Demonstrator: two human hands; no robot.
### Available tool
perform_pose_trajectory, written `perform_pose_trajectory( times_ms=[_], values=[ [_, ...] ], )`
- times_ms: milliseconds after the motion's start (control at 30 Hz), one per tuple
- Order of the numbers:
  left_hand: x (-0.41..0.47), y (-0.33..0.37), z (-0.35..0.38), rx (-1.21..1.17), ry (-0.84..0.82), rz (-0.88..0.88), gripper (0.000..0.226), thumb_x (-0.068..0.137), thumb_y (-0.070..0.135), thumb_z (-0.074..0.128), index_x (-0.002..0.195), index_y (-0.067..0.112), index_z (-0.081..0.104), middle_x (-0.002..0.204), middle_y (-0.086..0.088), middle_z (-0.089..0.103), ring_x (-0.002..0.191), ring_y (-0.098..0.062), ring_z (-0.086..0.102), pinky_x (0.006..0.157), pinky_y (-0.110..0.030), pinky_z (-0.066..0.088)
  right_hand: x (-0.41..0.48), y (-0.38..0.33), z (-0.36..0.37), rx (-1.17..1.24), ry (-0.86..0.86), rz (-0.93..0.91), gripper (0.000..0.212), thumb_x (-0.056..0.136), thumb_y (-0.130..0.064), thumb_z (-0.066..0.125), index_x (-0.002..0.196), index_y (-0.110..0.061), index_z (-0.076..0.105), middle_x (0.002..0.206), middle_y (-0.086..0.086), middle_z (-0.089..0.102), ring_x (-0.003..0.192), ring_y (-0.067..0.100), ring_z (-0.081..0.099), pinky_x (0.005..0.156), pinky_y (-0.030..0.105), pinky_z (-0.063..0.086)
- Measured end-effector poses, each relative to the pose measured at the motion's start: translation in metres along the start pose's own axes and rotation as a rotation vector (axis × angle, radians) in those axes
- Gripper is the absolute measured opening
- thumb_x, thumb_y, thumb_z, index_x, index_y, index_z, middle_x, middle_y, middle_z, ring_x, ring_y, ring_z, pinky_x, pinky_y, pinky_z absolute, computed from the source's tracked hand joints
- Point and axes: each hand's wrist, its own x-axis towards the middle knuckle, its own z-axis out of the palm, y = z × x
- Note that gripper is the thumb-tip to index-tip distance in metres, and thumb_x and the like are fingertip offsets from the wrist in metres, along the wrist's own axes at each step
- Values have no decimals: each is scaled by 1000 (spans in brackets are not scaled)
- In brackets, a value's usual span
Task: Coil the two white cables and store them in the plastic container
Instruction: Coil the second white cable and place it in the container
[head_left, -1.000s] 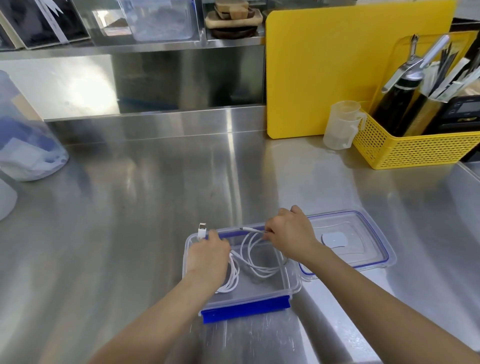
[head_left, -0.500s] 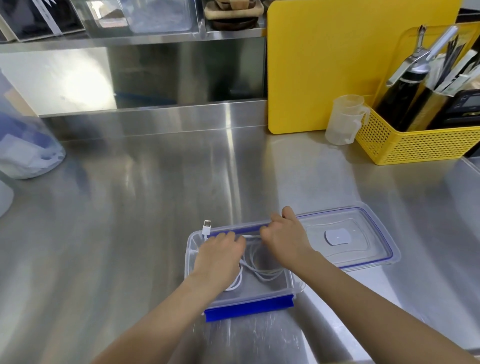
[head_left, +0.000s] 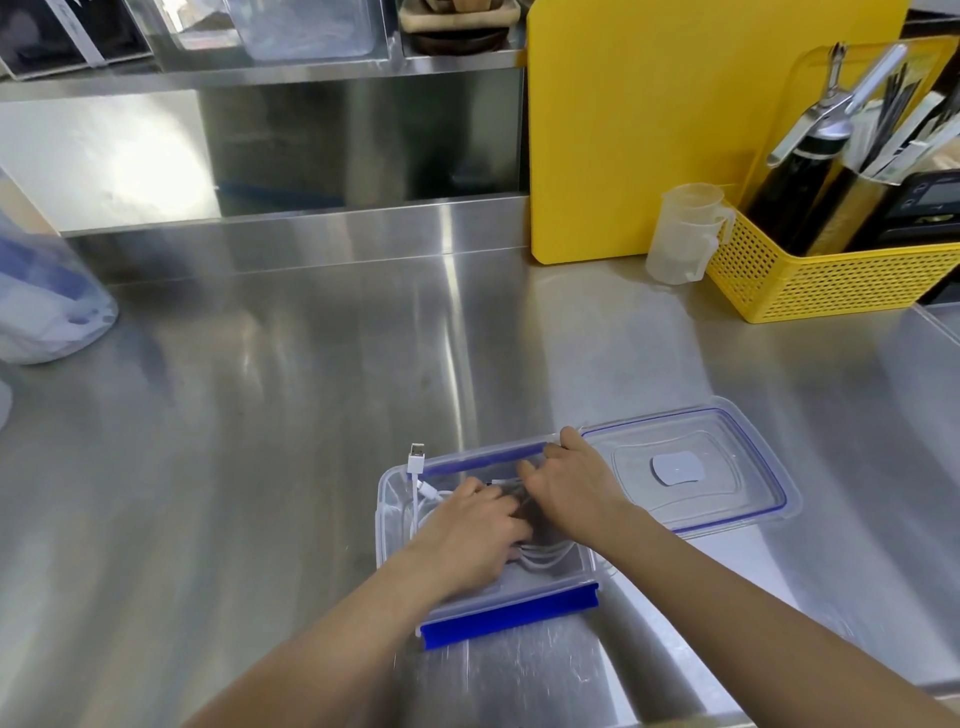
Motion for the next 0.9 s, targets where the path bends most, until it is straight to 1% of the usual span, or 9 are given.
perform_pose_trajectory(
  times_ms=[100, 367, 467, 533, 567, 633, 767, 800, 900],
  values=[
    [2, 0, 5, 1, -12, -10, 28, 91, 23, 49, 118, 22, 60, 126, 1, 57, 119, -19, 46, 99, -34, 30, 2, 0, 10, 46, 63, -15, 31, 37, -29, 83, 44, -19, 55, 34, 0, 56, 38, 15, 53, 60, 24, 44],
    [0, 0, -8, -8, -75, -39, 28, 94, 24, 43, 118, 17, 57, 128, -3, 56, 119, -23, 45, 97, -35, 31, -2, 3, 0, 120, 152, -30, 26, 36, -29, 81, 46, -22, 59, 43, -5, 61, 42, 12, 55, 53, 19, 44],
    [-3, 0, -22, -108, 124, -134, 32, 92, 27, 36, 102, 12, 64, 106, -8, 66, 100, -28, 58, 83, -40, 43, -1, 5, -4, 218, 205, -16, 30, 33, -25, 84, 49, -22, 59, 44, -4, 60, 41, 14, 56, 46, 16, 42],
    [-9, -7, -27, -162, 375, -272, 34, 86, 28, 36, 80, 13, 67, 78, -5, 69, 72, -26, 65, 61, -33, 49, -3, 5, -10, 289, 235, -11, 24, 45, -21, 85, 59, -20, 65, 52, -1, 65, 46, 18, 60, 47, 18, 44],
    [-13, -12, -27, -152, 484, -351, 29, 84, 25, 41, 74, 14, 65, 71, -3, 66, 62, -24, 63, 53, -29, 47, -3, 4, -12, 322, 230, -12, 15, 61, -20, 79, 71, -17, 68, 64, 3, 69, 57, 22, 63, 54, 23, 47],
    [-23, -23, -25, -125, 604, -499, 7, 79, 14, 58, 79, 10, 64, 77, -6, 63, 63, -24, 61, 55, -28, 47, -2, 2, -14, 399, 186, 39, 17, 88, -21, 53, 94, -10, 65, 95, 10, 70, 84, 30, 62, 69, 32, 45],
    [-36, -36, -26, -108, 459, -818, 31, 70, 16, 77, 93, 0, 62, 92, -18, 62, 77, -35, 59, 67, -39, 48, 1, -11, -20, 664, 186, 143, 20, 91, -17, 47, 97, -8, 64, 94, 13, 70, 83, 30, 60, 68, 31, 42],
    [-38, -36, -27, -144, 413, -838, 25, 74, 18, 75, 89, 1, 63, 90, -17, 62, 77, -35, 58, 68, -39, 46, 4, -15, -21, 732, 179, 158, 19, 91, -17, 48, 97, -8, 64, 93, 13, 70, 82, 30, 60, 70, 33, 46],
    [-40, -36, -18, -110, 505, -705, 13, 68, 10, 78, 72, 8, 65, 71, -9, 61, 61, -29, 58, 55, -32, 46, 13, -28, -24, 876, 109, 218, 16, 89, -18, 53, 95, -8, 64, 92, 14, 69, 83, 28, 61, 78, 41, 51]
  ],
)
